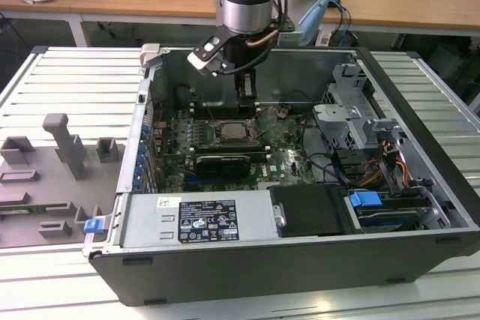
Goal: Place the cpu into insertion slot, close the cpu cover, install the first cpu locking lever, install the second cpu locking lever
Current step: 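Close the cpu cover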
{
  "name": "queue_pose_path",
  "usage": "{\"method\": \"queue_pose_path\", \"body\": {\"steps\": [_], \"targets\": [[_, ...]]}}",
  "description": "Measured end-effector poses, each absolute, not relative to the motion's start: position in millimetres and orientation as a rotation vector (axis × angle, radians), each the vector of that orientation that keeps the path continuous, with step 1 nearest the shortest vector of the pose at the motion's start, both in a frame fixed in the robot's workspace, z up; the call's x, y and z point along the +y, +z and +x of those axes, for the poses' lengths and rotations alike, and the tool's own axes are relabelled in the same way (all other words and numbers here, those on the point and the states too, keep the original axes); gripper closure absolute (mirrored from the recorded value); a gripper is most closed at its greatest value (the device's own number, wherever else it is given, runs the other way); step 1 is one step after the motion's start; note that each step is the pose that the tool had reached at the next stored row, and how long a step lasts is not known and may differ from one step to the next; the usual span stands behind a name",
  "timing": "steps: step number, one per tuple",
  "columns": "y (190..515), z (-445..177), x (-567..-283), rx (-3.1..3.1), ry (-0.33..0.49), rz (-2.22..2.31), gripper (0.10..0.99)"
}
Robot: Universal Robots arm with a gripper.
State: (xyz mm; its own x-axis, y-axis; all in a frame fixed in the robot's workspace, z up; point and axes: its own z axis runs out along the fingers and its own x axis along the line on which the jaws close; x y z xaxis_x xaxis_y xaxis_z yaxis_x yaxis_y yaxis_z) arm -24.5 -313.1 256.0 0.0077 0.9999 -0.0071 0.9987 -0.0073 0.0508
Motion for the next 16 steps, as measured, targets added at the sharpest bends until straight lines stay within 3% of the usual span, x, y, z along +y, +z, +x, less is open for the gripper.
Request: {"method": "queue_pose_path", "body": {"steps": [16], "targets": [[268.6, -4.3, -313.1, 2.192, 0.034, 2.208, 0.980]]}}
